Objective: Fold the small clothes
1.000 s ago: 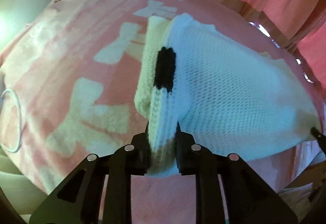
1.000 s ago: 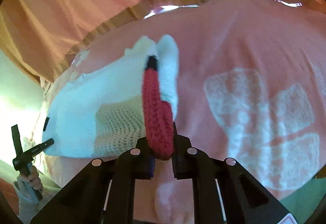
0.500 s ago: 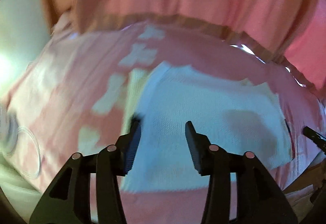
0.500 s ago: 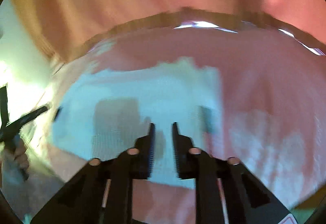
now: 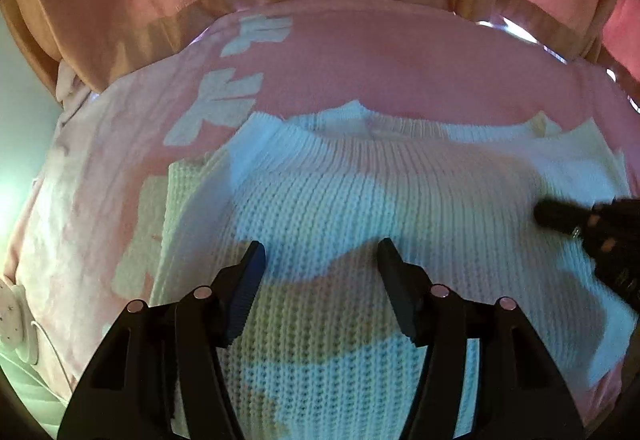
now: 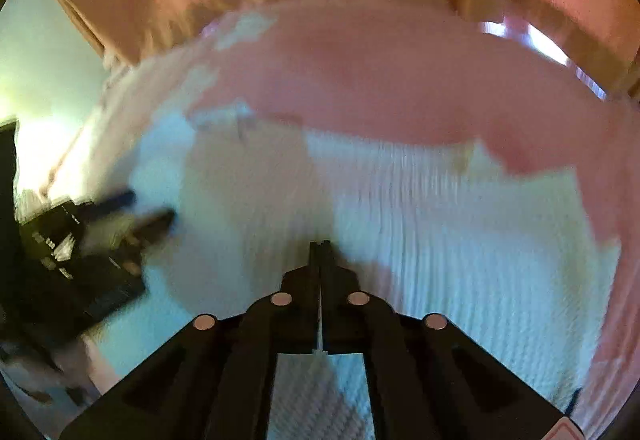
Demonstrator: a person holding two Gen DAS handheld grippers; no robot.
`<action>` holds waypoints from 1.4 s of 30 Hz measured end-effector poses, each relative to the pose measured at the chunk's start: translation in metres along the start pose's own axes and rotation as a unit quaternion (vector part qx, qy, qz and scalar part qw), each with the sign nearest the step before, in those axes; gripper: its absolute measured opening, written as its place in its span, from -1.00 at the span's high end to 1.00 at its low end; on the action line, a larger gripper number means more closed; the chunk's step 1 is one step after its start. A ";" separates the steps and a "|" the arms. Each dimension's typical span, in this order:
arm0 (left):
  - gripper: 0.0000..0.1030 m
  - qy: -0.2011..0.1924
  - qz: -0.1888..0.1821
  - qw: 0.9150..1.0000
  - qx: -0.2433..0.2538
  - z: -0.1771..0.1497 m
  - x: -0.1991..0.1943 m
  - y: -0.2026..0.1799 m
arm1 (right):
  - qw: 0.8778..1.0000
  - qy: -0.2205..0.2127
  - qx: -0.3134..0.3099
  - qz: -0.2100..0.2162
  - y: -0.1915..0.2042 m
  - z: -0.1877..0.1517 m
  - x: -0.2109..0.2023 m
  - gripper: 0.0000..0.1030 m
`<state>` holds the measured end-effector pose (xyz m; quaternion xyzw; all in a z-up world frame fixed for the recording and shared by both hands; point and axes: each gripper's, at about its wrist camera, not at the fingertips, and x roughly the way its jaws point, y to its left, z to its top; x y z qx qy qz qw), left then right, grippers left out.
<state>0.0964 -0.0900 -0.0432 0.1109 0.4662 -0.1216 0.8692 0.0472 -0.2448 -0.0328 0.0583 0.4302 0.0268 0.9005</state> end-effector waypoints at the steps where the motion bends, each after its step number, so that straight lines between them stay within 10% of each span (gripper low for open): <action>1: -0.15 -0.002 0.001 1.000 -0.002 0.002 0.001 0.001 | 1.000 -0.007 -0.010 0.006 0.004 0.005 -0.002 1.00; 6: -0.25 -0.003 0.002 1.000 -0.017 0.009 0.010 0.005 | 1.000 0.018 0.002 -0.017 -0.002 0.013 0.039 1.00; 14: -0.46 -0.069 -0.053 0.993 -0.077 -0.007 -0.058 0.061 | 0.999 -0.002 -0.032 0.013 0.031 0.002 -0.031 1.00; 20: -0.46 -0.005 -0.092 0.979 -0.184 -0.055 -0.033 0.120 | 0.997 0.048 -0.059 0.003 0.043 -0.031 -0.010 1.00; 28: -0.67 0.017 -0.106 0.976 -0.191 -0.074 0.003 0.118 | 0.997 0.074 -0.035 0.007 0.030 -0.032 0.023 1.00; 30: -0.42 0.013 -0.101 0.979 -0.174 -0.070 0.003 0.110 | 0.997 0.074 -0.032 0.009 0.029 -0.032 0.025 1.00; 32: 0.44 0.016 -0.138 0.977 -0.162 -0.063 0.000 0.104 | 0.996 0.078 -0.030 0.011 0.028 -0.032 0.027 1.00; 42: 0.55 -0.078 -0.240 0.956 -0.150 -0.030 -0.101 0.060 | 0.995 0.091 -0.032 0.014 0.030 -0.022 0.038 1.00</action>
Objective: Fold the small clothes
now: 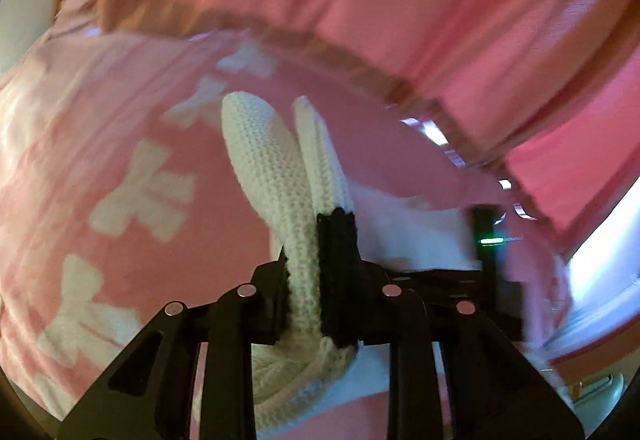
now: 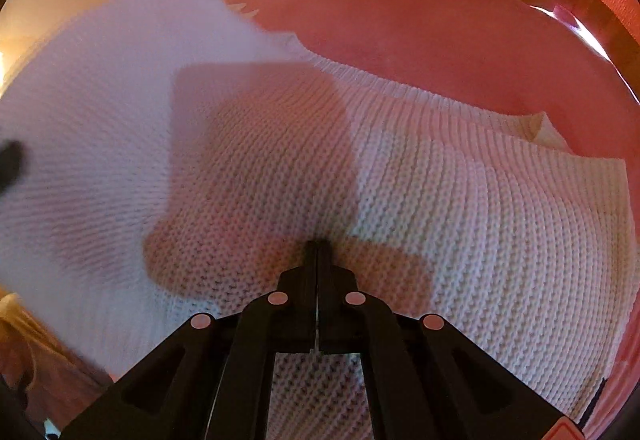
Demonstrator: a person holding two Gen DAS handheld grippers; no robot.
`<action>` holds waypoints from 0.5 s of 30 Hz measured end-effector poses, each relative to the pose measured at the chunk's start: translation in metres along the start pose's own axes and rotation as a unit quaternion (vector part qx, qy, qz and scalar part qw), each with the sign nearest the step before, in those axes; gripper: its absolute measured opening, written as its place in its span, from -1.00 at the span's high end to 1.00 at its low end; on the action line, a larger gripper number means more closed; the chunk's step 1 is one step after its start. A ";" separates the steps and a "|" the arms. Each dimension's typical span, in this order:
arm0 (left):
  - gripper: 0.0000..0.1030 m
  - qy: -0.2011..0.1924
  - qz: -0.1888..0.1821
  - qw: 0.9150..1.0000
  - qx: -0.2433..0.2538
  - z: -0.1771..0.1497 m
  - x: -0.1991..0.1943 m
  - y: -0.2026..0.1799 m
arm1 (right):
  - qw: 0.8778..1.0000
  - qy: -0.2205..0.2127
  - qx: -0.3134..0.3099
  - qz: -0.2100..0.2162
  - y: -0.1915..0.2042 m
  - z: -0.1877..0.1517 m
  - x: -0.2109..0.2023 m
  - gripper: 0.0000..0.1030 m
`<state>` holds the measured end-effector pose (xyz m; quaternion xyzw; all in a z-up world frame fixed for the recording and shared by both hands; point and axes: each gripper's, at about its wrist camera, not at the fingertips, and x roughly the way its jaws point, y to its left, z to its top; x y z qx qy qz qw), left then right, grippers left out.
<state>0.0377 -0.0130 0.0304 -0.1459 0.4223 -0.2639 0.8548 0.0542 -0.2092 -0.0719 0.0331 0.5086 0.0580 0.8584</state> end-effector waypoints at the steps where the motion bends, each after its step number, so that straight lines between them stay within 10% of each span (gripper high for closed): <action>1: 0.55 -0.002 -0.015 1.000 0.006 0.000 -0.003 -0.012 | 1.000 0.000 0.000 0.001 0.000 0.001 0.001 1.00; 15: 0.54 0.023 -0.039 0.995 0.093 -0.013 0.043 -0.145 | 0.979 0.006 0.139 0.148 -0.079 -0.005 -0.016 1.00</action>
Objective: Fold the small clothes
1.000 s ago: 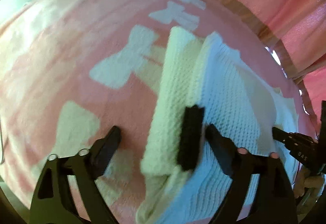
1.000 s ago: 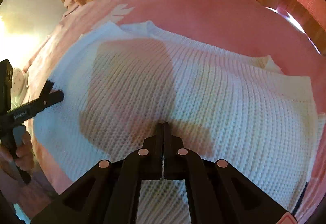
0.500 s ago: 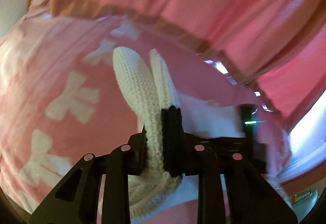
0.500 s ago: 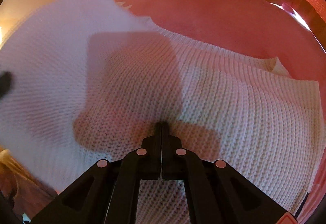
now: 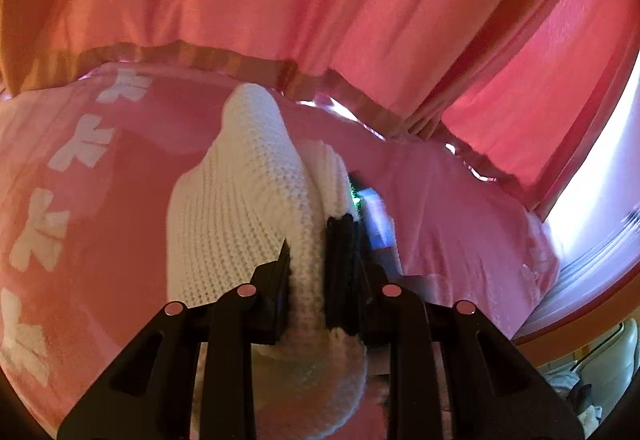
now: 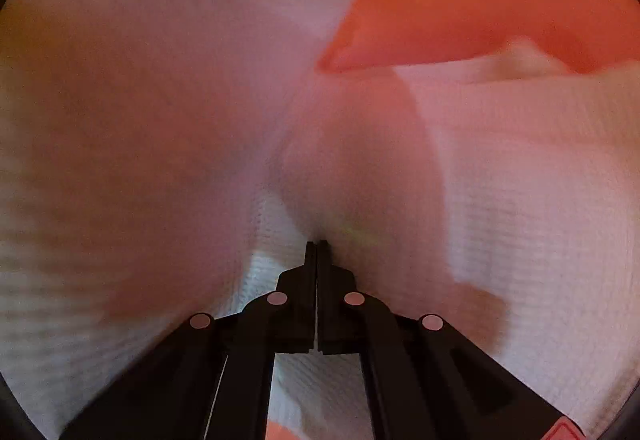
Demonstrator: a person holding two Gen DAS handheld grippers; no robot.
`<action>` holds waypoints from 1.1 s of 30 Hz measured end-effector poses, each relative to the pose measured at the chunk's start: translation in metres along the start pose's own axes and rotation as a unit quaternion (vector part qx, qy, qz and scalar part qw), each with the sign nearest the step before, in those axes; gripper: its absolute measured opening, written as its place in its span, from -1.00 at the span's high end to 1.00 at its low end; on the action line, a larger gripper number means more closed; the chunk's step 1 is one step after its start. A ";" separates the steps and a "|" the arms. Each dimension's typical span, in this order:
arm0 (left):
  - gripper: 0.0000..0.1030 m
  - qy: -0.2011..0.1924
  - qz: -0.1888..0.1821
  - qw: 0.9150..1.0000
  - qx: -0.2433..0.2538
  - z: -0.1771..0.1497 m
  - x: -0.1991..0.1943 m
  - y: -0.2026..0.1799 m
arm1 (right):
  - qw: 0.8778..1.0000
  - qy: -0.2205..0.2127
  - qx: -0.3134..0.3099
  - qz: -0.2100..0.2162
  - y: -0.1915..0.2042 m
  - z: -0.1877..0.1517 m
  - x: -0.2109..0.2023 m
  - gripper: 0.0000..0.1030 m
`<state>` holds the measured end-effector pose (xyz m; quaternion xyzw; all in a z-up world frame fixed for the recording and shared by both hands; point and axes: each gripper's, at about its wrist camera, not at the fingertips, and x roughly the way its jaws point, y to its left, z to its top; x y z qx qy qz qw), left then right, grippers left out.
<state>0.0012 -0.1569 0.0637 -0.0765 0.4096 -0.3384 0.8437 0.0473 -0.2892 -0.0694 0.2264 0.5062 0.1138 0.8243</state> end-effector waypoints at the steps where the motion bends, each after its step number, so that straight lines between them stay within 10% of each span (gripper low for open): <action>1: 0.54 0.006 0.001 1.000 0.003 -0.003 0.006 -0.003 | 1.000 -0.018 -0.004 -0.026 -0.007 -0.002 -0.018 0.98; 9: 0.16 0.051 0.010 0.997 0.051 -0.046 0.057 -0.032 | 0.990 -0.115 0.038 -0.071 -0.057 -0.049 -0.121 0.56; 11: -0.21 0.059 0.004 0.997 0.058 -0.057 0.053 -0.036 | 0.990 -0.117 0.039 -0.065 -0.063 -0.059 -0.125 0.07; 15: -0.76 0.021 -0.019 0.997 0.073 -0.080 0.008 -0.034 | 0.993 -0.109 0.019 -0.039 -0.047 -0.066 -0.121 -0.15; 24: -0.79 0.014 0.028 0.994 0.104 -0.127 -0.011 -0.011 | 0.999 -0.038 0.022 0.001 -0.025 -0.052 -0.060 -0.31; 25: -0.79 0.016 0.035 0.992 0.116 -0.130 -0.008 -0.012 | 0.999 -0.036 0.026 0.002 -0.024 -0.051 -0.055 -0.31; 28: -0.79 0.024 0.040 0.990 0.132 -0.137 -0.006 -0.011 | 0.999 -0.048 0.016 0.008 -0.017 -0.052 -0.057 0.64; 33: -0.79 0.030 0.020 0.989 0.141 -0.142 -0.006 -0.016 | 0.992 -0.121 -0.017 0.025 0.011 -0.053 -0.107 0.71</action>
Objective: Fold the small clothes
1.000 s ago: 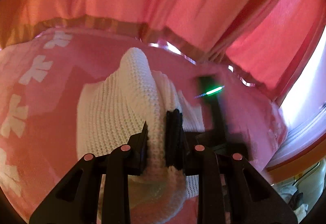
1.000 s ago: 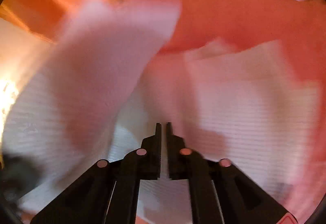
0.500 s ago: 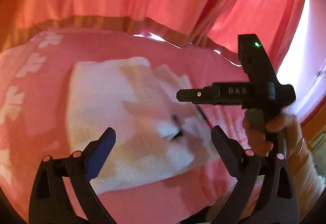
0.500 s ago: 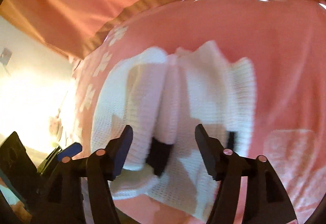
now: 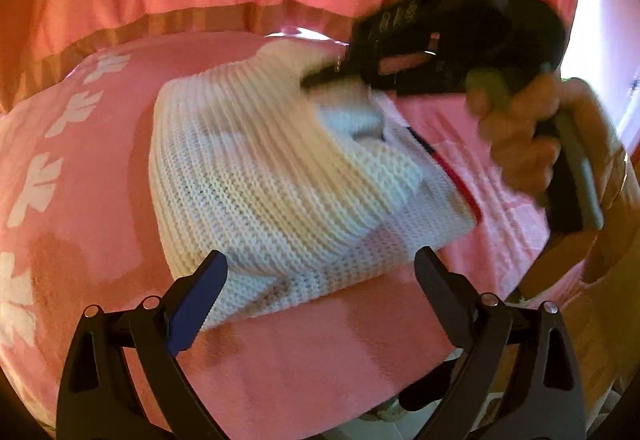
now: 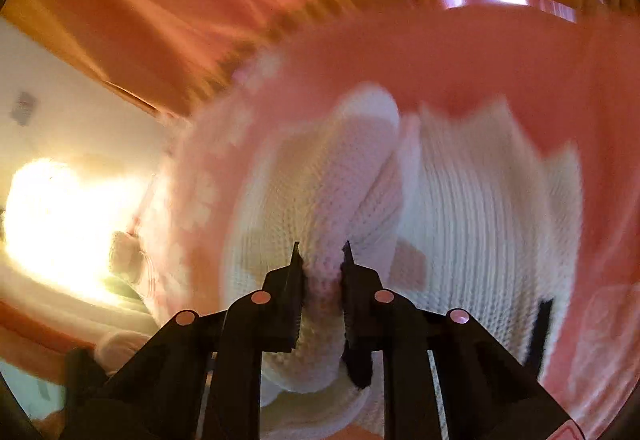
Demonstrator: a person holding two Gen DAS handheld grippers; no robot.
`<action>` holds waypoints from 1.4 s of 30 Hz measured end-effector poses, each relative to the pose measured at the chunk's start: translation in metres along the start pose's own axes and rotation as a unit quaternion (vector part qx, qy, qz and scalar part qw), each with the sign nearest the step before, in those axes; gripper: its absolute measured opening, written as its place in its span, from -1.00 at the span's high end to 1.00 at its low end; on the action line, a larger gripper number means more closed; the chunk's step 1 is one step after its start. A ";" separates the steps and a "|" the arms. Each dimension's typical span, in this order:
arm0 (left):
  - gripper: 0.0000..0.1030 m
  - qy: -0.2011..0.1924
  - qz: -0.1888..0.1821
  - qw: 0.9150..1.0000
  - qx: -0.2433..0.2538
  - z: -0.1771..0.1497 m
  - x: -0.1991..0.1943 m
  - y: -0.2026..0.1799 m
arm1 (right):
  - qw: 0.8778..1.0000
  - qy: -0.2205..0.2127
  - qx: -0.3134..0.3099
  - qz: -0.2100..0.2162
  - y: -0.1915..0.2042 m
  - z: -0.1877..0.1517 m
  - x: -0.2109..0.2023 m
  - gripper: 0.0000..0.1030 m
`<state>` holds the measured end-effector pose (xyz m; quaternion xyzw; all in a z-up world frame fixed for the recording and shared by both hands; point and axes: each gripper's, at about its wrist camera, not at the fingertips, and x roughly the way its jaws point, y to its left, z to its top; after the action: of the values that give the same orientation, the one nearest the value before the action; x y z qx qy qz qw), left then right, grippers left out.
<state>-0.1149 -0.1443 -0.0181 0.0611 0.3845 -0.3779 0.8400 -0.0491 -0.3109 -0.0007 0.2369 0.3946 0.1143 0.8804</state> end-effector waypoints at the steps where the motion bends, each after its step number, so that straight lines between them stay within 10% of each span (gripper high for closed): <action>1: -0.79 -0.007 -0.007 1.000 0.003 0.001 -0.004 -0.002 | 1.000 -0.016 -0.003 0.010 0.003 0.001 -0.015 0.71; 5: -0.79 -0.025 -0.029 0.999 0.005 0.004 -0.009 -0.007 | 0.997 -0.055 -0.015 -0.048 -0.014 -0.006 -0.061 0.70; 9: -0.79 -0.018 -0.028 0.999 0.000 0.007 -0.002 -0.007 | 0.987 0.017 0.048 -0.153 -0.083 -0.023 -0.031 0.64; 17: -0.79 -0.032 0.007 0.999 -0.033 0.029 0.005 0.004 | 0.992 -0.035 0.010 -0.122 -0.046 -0.054 -0.078 -0.02; 22: -0.79 -0.013 0.029 0.999 -0.034 0.030 0.023 0.006 | 0.994 -0.004 -0.012 -0.106 -0.039 -0.081 -0.069 -0.08; 24: -0.79 0.016 0.034 0.999 -0.038 0.024 0.033 0.011 | 0.991 0.015 -0.022 -0.131 -0.036 -0.090 -0.052 0.28; 25: -0.76 0.029 0.038 0.998 -0.037 0.022 0.038 0.012 | 0.992 0.022 -0.020 -0.122 -0.038 -0.093 -0.049 0.82; 31: -0.64 0.070 0.056 0.995 -0.054 0.015 0.052 0.031 | 0.996 -0.044 0.008 -0.079 -0.032 -0.116 -0.094 0.85; 36: -0.64 0.074 0.068 0.994 -0.031 0.009 0.055 0.027 | 0.989 0.039 0.030 -0.142 -0.058 -0.136 -0.049 0.81; 42: -0.74 0.028 0.016 0.999 -0.034 0.030 0.017 0.020 | 0.985 -0.035 -0.015 -0.168 -0.027 -0.111 -0.098 0.03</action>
<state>-0.0763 -0.1520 -0.0121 0.0493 0.4197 -0.3491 0.8364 -0.1973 -0.3362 -0.0157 0.1585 0.3963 -0.0373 0.9036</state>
